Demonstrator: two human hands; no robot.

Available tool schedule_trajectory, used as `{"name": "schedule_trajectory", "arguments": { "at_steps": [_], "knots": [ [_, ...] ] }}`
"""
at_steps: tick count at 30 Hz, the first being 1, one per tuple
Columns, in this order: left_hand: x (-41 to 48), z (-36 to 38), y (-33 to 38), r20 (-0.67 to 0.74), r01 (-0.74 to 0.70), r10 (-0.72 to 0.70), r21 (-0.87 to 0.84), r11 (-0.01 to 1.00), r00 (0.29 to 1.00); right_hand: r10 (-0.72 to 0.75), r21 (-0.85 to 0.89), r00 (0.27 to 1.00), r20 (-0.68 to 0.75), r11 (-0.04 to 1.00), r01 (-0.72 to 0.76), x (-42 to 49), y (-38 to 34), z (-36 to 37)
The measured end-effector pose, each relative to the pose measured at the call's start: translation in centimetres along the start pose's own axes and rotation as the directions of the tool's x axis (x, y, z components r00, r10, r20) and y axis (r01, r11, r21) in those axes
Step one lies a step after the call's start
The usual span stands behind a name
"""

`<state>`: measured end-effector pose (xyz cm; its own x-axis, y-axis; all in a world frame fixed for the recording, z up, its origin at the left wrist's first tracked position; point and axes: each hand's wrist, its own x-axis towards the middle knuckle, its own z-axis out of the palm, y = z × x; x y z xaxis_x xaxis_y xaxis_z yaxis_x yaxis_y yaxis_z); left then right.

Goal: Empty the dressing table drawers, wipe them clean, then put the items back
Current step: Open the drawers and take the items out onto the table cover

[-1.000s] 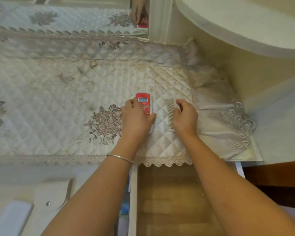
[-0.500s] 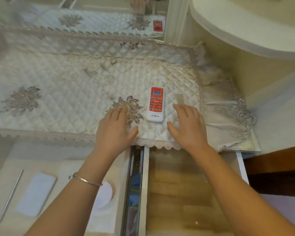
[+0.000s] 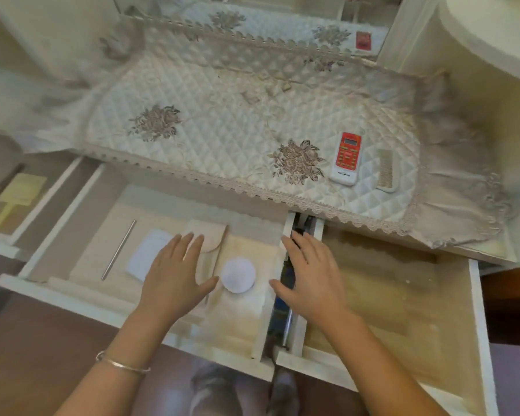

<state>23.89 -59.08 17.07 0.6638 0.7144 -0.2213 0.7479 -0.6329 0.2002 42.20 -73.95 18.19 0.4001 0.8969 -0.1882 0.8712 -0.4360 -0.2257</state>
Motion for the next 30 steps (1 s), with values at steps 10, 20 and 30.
{"name": "schedule_trajectory", "arguments": {
  "at_steps": [10, 20, 30],
  "knots": [
    [4.2, 5.1, -7.3, 0.284, 0.076, -0.043, -0.108, 0.991, 0.958, 0.144, 0.122, 0.972, 0.185, 0.978, -0.168, 5.5, -8.6, 8.6],
    [6.0, 8.0, -7.9, 0.302, 0.098, -0.003, -0.299, 0.949, 0.953, 0.385, 0.177, 0.865, 0.322, 0.873, -0.455, 7.9, -10.6, 11.8],
    [7.1, 5.3, -7.6, 0.297, 0.187, -0.035, -0.503, 0.844, 0.954, 0.408, 0.235, 0.869, 0.280, 0.848, -0.474, 7.2, -12.5, 10.7]
  ]
}}
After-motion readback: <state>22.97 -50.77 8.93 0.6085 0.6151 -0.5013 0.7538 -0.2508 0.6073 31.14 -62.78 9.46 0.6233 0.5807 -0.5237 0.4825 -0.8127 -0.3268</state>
